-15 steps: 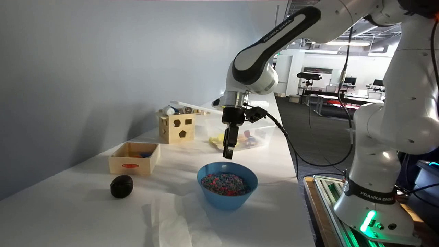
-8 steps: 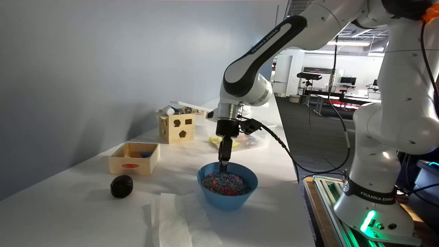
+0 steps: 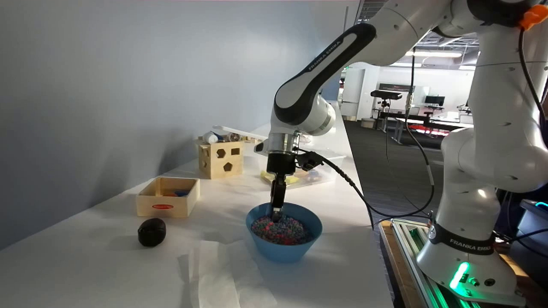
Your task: Put the blue bowl in the storage bin
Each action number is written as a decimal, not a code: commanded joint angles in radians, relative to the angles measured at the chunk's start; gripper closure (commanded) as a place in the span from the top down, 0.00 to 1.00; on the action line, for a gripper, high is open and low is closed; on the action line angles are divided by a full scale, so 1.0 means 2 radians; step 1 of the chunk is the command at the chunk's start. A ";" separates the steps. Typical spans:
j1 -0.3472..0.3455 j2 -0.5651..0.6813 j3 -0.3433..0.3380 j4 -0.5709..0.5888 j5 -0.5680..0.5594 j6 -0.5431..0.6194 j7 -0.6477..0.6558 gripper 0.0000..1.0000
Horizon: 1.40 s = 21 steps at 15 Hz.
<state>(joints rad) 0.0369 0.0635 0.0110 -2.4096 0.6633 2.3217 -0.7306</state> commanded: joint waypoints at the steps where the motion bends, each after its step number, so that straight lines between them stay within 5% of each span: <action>1: -0.007 0.011 0.007 0.009 0.006 -0.002 -0.002 0.01; 10: -0.016 -0.059 0.002 -0.022 0.015 -0.029 -0.051 0.04; 21: -0.054 -0.117 -0.058 -0.008 -0.044 -0.186 -0.032 0.04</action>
<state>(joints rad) -0.0447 -0.0779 -0.0781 -2.4291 0.6187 2.0545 -0.8482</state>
